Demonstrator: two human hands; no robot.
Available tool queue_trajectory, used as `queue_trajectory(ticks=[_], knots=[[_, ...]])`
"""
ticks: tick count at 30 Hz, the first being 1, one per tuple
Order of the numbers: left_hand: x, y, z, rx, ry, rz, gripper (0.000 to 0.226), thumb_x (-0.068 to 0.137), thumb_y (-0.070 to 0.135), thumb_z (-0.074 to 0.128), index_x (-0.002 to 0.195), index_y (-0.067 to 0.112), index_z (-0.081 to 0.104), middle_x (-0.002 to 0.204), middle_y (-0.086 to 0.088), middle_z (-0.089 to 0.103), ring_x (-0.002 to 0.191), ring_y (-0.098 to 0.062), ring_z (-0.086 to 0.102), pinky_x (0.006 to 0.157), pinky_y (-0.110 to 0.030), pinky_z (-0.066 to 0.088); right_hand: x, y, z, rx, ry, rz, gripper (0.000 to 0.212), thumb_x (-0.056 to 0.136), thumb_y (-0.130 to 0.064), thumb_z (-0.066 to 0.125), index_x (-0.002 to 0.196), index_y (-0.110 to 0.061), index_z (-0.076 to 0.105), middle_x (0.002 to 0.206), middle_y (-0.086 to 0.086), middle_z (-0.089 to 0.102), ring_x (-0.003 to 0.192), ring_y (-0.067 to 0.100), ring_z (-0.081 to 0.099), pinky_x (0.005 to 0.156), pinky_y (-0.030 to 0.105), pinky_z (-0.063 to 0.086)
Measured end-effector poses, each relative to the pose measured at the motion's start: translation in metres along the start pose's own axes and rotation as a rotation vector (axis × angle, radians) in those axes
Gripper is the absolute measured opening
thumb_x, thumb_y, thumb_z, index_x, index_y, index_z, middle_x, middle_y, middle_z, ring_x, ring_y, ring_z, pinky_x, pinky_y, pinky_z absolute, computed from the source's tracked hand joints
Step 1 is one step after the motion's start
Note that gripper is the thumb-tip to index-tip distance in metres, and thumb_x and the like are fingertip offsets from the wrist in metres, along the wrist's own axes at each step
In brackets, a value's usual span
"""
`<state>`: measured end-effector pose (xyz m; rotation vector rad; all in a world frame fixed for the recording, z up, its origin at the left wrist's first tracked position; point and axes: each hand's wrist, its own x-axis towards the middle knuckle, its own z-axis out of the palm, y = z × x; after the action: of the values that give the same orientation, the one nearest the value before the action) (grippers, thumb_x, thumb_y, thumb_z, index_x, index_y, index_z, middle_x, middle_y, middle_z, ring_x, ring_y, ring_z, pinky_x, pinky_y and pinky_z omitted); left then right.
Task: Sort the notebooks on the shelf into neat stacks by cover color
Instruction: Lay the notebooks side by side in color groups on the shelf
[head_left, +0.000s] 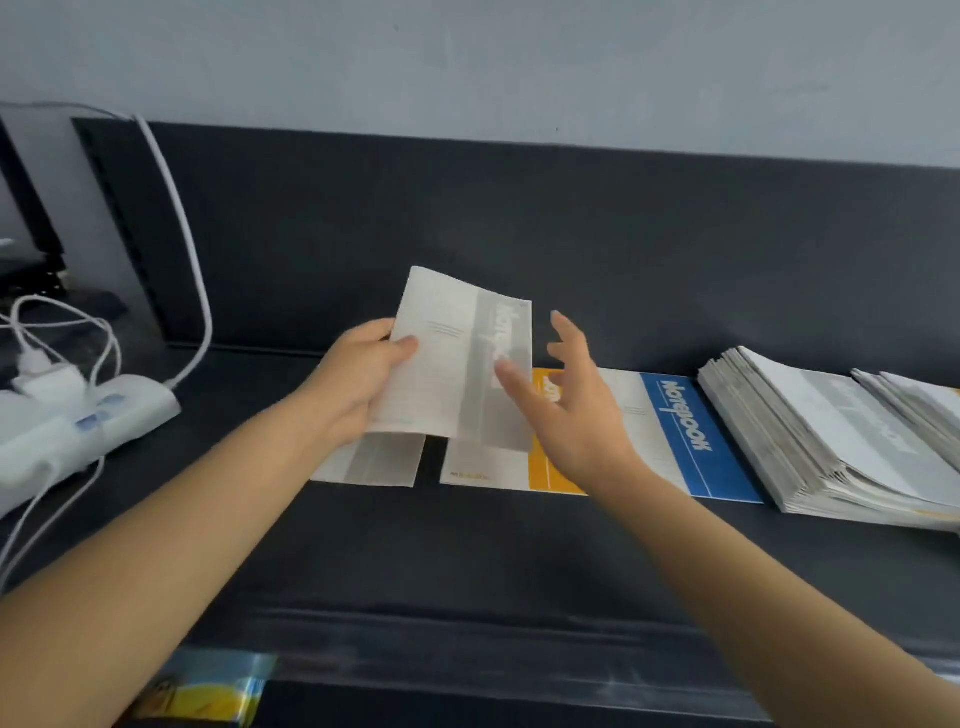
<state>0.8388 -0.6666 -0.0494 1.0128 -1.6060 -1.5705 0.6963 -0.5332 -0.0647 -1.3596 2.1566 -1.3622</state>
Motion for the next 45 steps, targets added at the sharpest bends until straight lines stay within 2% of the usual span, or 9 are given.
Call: queue_trajectory(ticks=[3, 10, 14, 20, 24, 29, 36, 42, 45], knots=[[0.007, 0.0, -0.042, 0.125, 0.043, -0.029, 0.022, 0.098, 0.014, 0.054, 0.112, 0.021, 0.07, 0.109, -0.002, 0.072, 0.099, -0.022, 0.067, 0.086, -0.039, 0.055, 0.013, 0.011, 0.013, 0.259, -0.035, 0.206, 0.07, 0.088, -0.053, 0.055, 0.147, -0.03, 0.025, 0.144, -0.005, 0.042, 0.122, 0.016, 0.047, 0.099, 0.034, 0.042], [0.033, -0.035, -0.092, 0.821, 0.129, -0.153, 0.023, 0.095, 0.016, 0.049, 0.109, 0.004, 0.062, 0.109, -0.017, 0.065, 0.095, -0.033, 0.062, 0.069, -0.033, 0.041, 0.024, 0.029, -0.001, -0.178, 0.073, 0.154, 0.036, 0.092, -0.036, 0.059, 0.126, -0.023, 0.056, 0.131, -0.002, 0.052, 0.089, 0.009, 0.053, 0.066, 0.02, 0.044], [0.037, -0.035, -0.08, 1.143, 0.078, -0.206, 0.038, 0.097, 0.025, 0.045, 0.129, 0.005, 0.05, 0.138, -0.018, 0.039, 0.091, -0.029, 0.055, 0.07, -0.032, 0.042, 0.031, 0.028, -0.056, -0.49, 0.293, -0.017, 0.036, 0.088, -0.033, 0.064, 0.117, -0.013, 0.063, 0.126, 0.007, 0.058, 0.111, 0.025, 0.055, 0.088, 0.035, 0.045], [0.031, -0.025, -0.055, 1.403, 0.025, -0.231, 0.056, 0.096, 0.04, 0.043, 0.14, 0.005, 0.039, 0.149, -0.016, 0.028, 0.104, -0.028, 0.051, 0.077, -0.032, 0.041, 0.012, 0.05, -0.135, -1.017, 0.287, 0.555, 0.034, 0.087, -0.029, 0.055, 0.108, -0.002, 0.058, 0.115, 0.021, 0.057, 0.11, 0.039, 0.051, 0.085, 0.041, 0.04], [0.026, -0.025, -0.043, 1.478, 0.103, -0.147, 0.061, 0.096, 0.041, 0.044, 0.145, 0.005, 0.033, 0.15, -0.015, 0.028, 0.125, -0.033, 0.045, 0.09, -0.038, 0.043, 0.001, 0.061, -0.143, -0.995, 0.162, 0.615, 0.01, 0.086, -0.005, 0.049, 0.092, -0.001, 0.057, 0.085, 0.014, 0.058, 0.081, 0.032, 0.051, 0.069, 0.032, 0.039], [0.014, -0.017, -0.022, 1.334, 0.137, 0.075, 0.064, 0.093, 0.049, 0.05, 0.142, 0.01, 0.037, 0.145, -0.011, 0.039, 0.128, -0.031, 0.044, 0.09, -0.039, 0.041, 0.001, 0.038, -0.138, -1.102, 0.227, 0.454, 0.007, 0.085, -0.002, 0.049, 0.086, -0.003, 0.056, 0.078, 0.014, 0.057, 0.074, 0.031, 0.049, 0.064, 0.031, 0.038], [-0.014, 0.008, 0.042, 0.007, -0.317, -0.145, 0.062, 0.075, 0.054, 0.067, 0.116, 0.008, 0.057, 0.106, -0.011, 0.07, 0.086, -0.027, 0.072, 0.081, -0.039, 0.058, -0.028, -0.04, -0.043, -1.177, 0.056, -0.057, 0.021, 0.092, -0.003, 0.044, 0.103, -0.012, 0.059, 0.102, 0.005, 0.064, 0.096, 0.026, 0.064, 0.057, 0.026, 0.035], [-0.003, -0.013, 0.051, 0.099, -0.237, -0.117, 0.03, 0.09, -0.001, 0.059, 0.119, 0.008, 0.063, 0.109, -0.008, 0.072, 0.1, -0.026, 0.07, 0.093, -0.045, 0.053, -0.059, -0.042, 0.03, -0.896, 0.007, -0.371, 0.029, 0.088, -0.042, 0.057, 0.075, -0.016, 0.054, 0.074, 0.001, 0.062, 0.061, 0.019, 0.058, 0.045, 0.023, 0.024], [-0.001, -0.016, 0.04, 0.078, -0.153, -0.059, 0.033, 0.09, 0.0, 0.061, 0.12, 0.015, 0.057, 0.114, -0.006, 0.069, 0.101, -0.023, 0.067, 0.086, -0.039, 0.055, -0.044, -0.024, 0.017, -0.684, -0.012, -0.221, 0.051, 0.093, -0.059, 0.033, 0.111, -0.017, 0.057, 0.113, 0.002, 0.061, 0.101, 0.023, 0.055, 0.076, 0.034, 0.045]])
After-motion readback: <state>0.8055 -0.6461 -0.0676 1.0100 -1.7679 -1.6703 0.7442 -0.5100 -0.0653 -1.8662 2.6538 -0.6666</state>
